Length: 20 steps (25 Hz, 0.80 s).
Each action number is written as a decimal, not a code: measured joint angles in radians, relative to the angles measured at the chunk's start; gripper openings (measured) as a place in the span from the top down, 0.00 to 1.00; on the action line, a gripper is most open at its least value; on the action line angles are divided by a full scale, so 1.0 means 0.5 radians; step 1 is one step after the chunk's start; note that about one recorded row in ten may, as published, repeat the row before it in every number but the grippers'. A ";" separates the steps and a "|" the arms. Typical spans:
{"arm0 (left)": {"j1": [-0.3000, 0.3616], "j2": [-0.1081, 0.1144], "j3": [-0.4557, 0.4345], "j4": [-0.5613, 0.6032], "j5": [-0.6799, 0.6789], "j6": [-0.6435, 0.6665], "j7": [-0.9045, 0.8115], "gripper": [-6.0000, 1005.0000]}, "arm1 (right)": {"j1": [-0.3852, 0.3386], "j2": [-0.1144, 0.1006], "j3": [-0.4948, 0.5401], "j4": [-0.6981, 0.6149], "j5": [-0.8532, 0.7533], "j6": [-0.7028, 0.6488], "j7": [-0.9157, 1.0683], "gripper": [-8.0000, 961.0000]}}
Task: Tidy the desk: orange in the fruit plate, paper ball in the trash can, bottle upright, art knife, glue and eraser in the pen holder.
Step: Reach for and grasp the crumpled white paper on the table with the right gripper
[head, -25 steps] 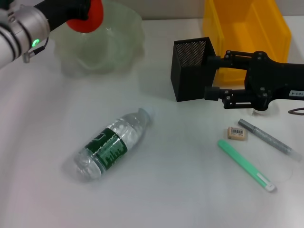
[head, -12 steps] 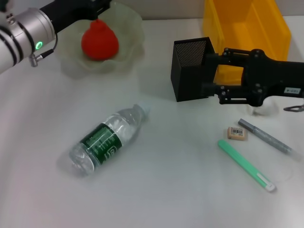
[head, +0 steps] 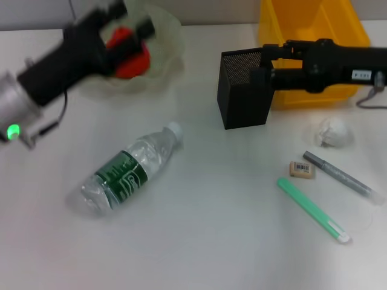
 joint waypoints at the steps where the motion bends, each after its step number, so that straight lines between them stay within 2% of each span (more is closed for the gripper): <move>1: 0.020 0.000 0.030 -0.013 0.006 0.019 0.020 0.23 | -0.002 0.007 -0.036 -0.127 -0.089 0.033 0.183 0.20; 2: 0.051 -0.001 0.105 -0.056 0.007 0.040 0.059 0.23 | 0.009 0.011 -0.103 -0.325 -0.276 0.078 0.538 0.20; 3: 0.051 -0.001 0.105 -0.056 0.007 0.040 0.059 0.23 | 0.009 0.011 -0.103 -0.325 -0.276 0.078 0.538 0.20; 6: 0.052 -0.006 0.142 -0.112 0.007 0.049 0.080 0.23 | 0.085 0.008 -0.145 -0.594 -0.665 0.048 1.078 0.20; 7: 0.040 -0.008 0.142 -0.147 0.008 0.052 0.098 0.23 | 0.131 0.008 -0.169 -0.747 -0.902 -0.001 1.346 0.20; 11: 0.035 -0.010 0.143 -0.162 0.007 0.053 0.109 0.23 | 0.194 0.007 -0.241 -0.927 -1.299 -0.103 1.635 0.20; 12: 0.035 -0.008 0.141 -0.163 0.008 0.047 0.110 0.23 | 0.247 0.007 -0.287 -0.970 -1.589 -0.198 1.756 0.20; 13: 0.035 -0.008 0.141 -0.163 0.008 0.047 0.110 0.23 | 0.247 0.007 -0.287 -0.970 -1.589 -0.198 1.756 0.20; 17: 0.037 0.000 0.126 -0.163 0.006 0.028 0.110 0.23 | 0.304 0.007 -0.373 -0.897 -2.005 -0.258 1.869 0.20; 20: 0.034 0.000 0.125 -0.163 0.005 0.003 0.110 0.23 | 0.309 0.007 -0.381 -0.812 -2.028 -0.225 1.869 0.20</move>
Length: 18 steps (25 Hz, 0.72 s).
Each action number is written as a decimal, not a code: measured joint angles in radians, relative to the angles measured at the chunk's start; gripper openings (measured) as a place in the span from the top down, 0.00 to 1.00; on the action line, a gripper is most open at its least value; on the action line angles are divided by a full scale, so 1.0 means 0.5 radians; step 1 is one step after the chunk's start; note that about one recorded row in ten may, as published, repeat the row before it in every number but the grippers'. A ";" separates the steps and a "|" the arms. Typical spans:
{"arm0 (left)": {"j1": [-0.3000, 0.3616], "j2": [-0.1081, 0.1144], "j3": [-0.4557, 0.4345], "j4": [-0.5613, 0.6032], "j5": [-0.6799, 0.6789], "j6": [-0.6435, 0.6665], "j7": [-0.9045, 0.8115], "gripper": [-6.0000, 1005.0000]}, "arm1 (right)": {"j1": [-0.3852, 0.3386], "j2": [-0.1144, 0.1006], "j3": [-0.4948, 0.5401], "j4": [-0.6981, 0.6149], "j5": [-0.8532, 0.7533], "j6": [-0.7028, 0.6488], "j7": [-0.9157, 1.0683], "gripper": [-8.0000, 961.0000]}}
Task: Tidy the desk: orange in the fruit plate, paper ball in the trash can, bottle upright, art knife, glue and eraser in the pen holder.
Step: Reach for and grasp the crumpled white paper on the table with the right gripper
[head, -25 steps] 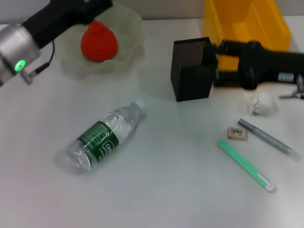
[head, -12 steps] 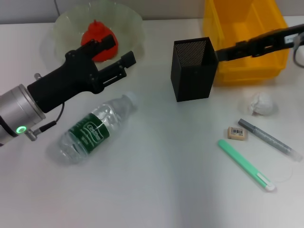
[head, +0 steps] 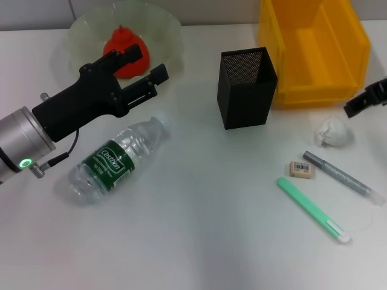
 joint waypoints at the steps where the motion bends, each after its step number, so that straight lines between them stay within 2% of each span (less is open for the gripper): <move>1: -0.003 0.000 0.000 0.000 0.000 -0.012 0.000 0.23 | 0.004 0.000 -0.004 0.050 -0.003 0.023 0.000 0.20; 7: -0.039 -0.002 0.016 0.000 0.003 -0.069 0.000 0.23 | 0.067 -0.002 -0.058 0.373 -0.017 0.236 -0.015 0.20; 18: -0.050 0.000 0.005 0.000 0.002 -0.090 0.000 0.23 | 0.170 -0.003 -0.120 0.631 -0.038 0.417 -0.016 0.20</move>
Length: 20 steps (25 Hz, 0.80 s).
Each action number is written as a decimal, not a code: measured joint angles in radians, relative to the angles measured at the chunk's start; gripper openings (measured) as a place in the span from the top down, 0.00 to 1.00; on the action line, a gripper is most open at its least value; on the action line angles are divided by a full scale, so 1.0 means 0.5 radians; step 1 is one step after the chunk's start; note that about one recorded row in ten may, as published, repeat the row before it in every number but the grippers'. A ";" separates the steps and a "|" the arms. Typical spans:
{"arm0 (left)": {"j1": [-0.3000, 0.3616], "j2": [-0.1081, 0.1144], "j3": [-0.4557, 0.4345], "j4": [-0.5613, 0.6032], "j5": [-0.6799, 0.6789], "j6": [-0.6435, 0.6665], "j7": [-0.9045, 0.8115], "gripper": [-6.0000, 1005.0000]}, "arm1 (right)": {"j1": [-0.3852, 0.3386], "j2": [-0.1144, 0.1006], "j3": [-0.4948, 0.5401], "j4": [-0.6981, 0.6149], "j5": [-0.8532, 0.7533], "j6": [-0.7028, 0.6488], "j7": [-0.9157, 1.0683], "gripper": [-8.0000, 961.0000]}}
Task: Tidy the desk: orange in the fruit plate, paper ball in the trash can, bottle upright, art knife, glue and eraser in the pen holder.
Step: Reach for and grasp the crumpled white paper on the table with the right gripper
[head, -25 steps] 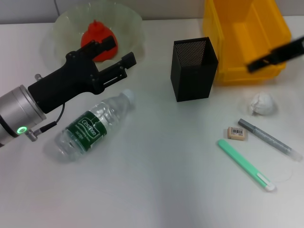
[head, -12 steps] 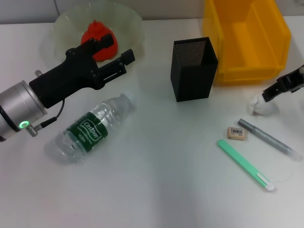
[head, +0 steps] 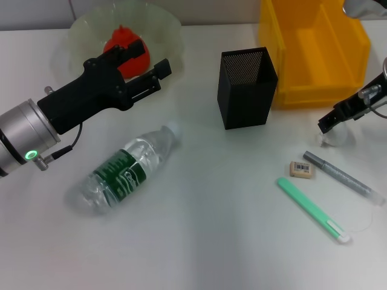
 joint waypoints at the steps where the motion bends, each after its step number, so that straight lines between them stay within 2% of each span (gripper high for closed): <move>1: 0.001 0.000 0.000 0.000 0.000 -0.003 0.000 0.23 | 0.009 0.000 0.000 0.023 -0.003 0.014 0.000 0.20; 9: 0.011 0.001 -0.002 0.000 0.000 -0.024 -0.006 0.23 | 0.062 0.000 -0.003 0.187 -0.022 0.087 -0.003 0.20; 20: 0.021 -0.002 -0.001 -0.019 0.000 -0.030 -0.001 0.23 | 0.053 0.000 -0.003 0.221 -0.036 0.122 -0.003 0.25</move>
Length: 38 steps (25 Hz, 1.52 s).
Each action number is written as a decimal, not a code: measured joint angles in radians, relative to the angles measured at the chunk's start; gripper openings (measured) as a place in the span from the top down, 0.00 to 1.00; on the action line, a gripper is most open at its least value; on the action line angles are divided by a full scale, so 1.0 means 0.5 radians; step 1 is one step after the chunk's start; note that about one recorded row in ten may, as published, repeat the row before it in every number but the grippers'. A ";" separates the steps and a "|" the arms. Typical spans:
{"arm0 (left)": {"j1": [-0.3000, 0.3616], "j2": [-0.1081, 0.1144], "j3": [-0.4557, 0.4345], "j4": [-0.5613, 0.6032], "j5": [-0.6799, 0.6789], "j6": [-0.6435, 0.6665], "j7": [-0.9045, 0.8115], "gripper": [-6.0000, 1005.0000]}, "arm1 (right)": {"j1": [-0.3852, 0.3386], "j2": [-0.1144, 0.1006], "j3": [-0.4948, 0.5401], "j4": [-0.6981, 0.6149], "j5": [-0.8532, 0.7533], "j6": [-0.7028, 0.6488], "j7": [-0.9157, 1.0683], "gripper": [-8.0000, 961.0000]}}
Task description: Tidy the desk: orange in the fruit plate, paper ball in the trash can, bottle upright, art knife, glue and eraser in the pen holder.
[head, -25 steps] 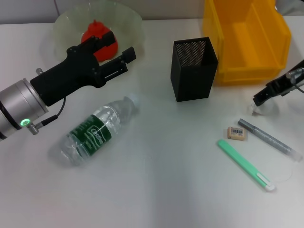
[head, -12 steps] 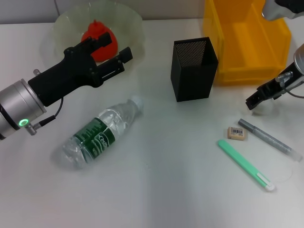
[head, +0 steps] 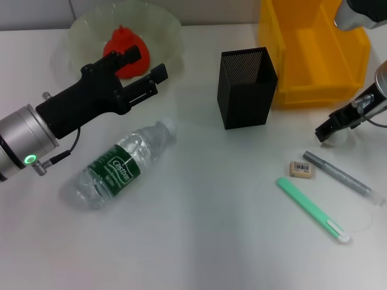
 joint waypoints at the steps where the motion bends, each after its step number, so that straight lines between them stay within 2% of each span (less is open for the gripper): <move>1: 0.002 0.000 0.001 -0.001 0.000 0.000 -0.002 0.23 | 0.000 0.000 0.000 0.003 0.000 0.001 0.000 0.26; 11: 0.021 0.000 0.007 -0.003 0.000 0.003 -0.015 0.23 | 0.002 0.000 0.000 0.028 0.000 0.027 0.000 0.32; 16: 0.024 0.000 0.002 -0.003 0.000 0.007 -0.016 0.23 | -0.002 0.001 0.000 -0.005 0.020 0.018 0.000 0.42; 21: 0.024 0.000 -0.003 -0.003 0.000 0.016 -0.017 0.23 | -0.073 0.004 0.000 -0.260 0.231 -0.112 -0.056 0.52; 25: 0.023 -0.001 -0.003 -0.003 -0.003 0.017 -0.017 0.23 | -0.149 0.001 0.002 -0.547 0.410 -0.142 -0.096 0.52; 31: 0.025 -0.001 -0.002 -0.003 -0.012 0.014 -0.014 0.23 | -0.170 0.004 0.002 -0.740 0.425 0.155 -0.096 0.51; 38: 0.026 -0.005 -0.002 -0.003 -0.015 0.015 -0.020 0.23 | -0.080 0.001 0.000 -0.541 0.417 0.588 -0.104 0.48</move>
